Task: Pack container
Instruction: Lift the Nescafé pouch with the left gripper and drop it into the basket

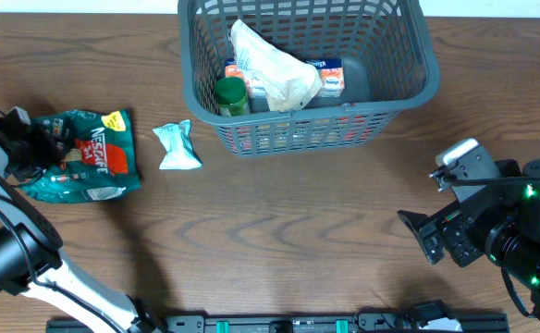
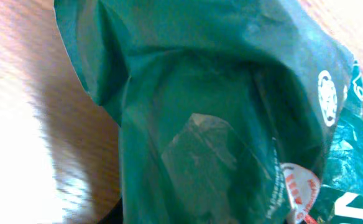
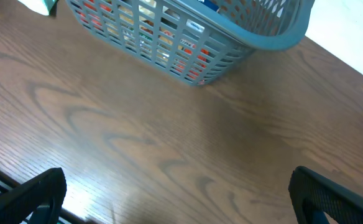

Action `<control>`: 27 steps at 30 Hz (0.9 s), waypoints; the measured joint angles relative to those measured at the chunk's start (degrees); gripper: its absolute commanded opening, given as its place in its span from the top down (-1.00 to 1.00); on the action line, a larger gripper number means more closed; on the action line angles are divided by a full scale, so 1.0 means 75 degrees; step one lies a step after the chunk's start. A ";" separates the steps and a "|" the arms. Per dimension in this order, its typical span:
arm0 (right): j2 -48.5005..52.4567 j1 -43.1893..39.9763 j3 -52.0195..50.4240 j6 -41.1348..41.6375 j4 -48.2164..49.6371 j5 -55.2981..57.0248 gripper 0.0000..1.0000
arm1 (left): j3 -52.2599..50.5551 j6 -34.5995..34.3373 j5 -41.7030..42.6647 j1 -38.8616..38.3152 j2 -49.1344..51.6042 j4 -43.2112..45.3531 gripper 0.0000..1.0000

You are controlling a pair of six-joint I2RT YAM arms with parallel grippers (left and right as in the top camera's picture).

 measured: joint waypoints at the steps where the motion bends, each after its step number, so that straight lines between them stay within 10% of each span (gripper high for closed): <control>1: 0.0000 0.0000 0.0000 0.0000 0.0000 0.0000 -0.99 | -0.0006 -0.0006 0.0082 -0.0009 -0.0020 -0.0020 0.89; 17: 0.0000 0.0000 0.0000 0.0003 -0.0003 0.0000 -0.99 | -0.0102 -0.0781 0.1145 -0.0140 -0.3733 0.0746 0.89; 27: 0.0000 0.0000 -0.0006 0.0003 -0.0003 0.0000 -0.99 | -0.0117 -0.3771 0.2865 -0.0163 -0.4232 0.5540 0.89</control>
